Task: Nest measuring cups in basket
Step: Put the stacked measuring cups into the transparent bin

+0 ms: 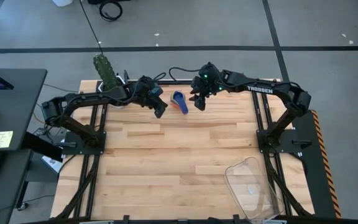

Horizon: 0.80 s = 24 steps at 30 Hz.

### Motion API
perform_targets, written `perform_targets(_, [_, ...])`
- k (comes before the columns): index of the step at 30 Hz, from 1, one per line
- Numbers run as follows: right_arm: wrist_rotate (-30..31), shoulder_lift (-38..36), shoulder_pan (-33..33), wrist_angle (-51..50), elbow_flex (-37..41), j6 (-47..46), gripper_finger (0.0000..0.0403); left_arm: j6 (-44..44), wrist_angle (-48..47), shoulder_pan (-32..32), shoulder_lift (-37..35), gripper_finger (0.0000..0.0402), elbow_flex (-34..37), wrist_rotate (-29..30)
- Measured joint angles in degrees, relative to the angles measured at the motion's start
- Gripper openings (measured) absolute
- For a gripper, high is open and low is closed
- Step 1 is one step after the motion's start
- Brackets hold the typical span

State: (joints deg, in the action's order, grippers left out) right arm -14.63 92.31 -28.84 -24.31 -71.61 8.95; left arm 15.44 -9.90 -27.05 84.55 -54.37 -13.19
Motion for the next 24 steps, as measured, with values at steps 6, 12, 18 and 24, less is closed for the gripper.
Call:
perform_targets(6, [0.00, 0.00, 0.00, -0.16, 0.00, 0.07, 0.0181, 0.00, -0.01, 0.00, 0.02, 0.0014, 0.00, 0.00])
perform_targets(12, [0.00, 0.00, 0.16, -0.80, 0.00, 7.50, 0.0181, -0.07, 0.00, 0.00, 0.02, 0.0014, 0.00, 0.00])
perform_targets(18, [0.13, 0.00, 0.28, -1.37, 0.00, 13.99, 0.0181, -0.17, 0.03, 0.01, 0.02, 0.0014, 0.00, 0.02])
perform_targets(24, [0.13, 0.00, 0.27, -1.03, 0.00, 11.21, 0.0181, -0.04, 0.12, 0.01, 0.02, 0.0014, 0.00, 0.02])
